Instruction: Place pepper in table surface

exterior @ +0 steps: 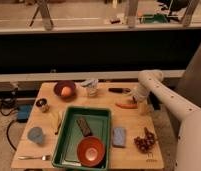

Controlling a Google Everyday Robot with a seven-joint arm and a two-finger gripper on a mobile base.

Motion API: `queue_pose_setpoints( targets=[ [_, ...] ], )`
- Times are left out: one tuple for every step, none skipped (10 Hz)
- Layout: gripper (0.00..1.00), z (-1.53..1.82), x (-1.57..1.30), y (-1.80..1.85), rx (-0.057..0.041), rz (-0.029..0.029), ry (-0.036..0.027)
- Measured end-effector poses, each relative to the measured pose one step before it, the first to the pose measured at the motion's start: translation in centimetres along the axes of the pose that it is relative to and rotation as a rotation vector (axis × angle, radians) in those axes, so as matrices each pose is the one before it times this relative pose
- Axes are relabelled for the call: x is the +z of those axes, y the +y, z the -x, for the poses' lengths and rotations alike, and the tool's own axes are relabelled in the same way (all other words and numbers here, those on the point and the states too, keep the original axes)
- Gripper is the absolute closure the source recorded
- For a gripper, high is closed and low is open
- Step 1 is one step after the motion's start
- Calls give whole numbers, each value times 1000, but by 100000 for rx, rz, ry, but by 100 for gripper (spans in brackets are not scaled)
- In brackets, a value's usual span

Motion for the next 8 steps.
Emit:
queue_pose_setpoints(
  targets=[
    [20,-53,179,88,-96,93,27],
    [24,-12,71,-14,-234,-57,39],
    [34,-14,221,62,-347,103,-20],
    [46,-12,167,31,-345,-4,18],
    [55,-32,147,80,-272,113,6],
    [63,-36,149,84,-200,130,11],
    [76,22,204,20,-599,-210,493],
    [86,49,-10,126,123,-222,829]
  ],
)
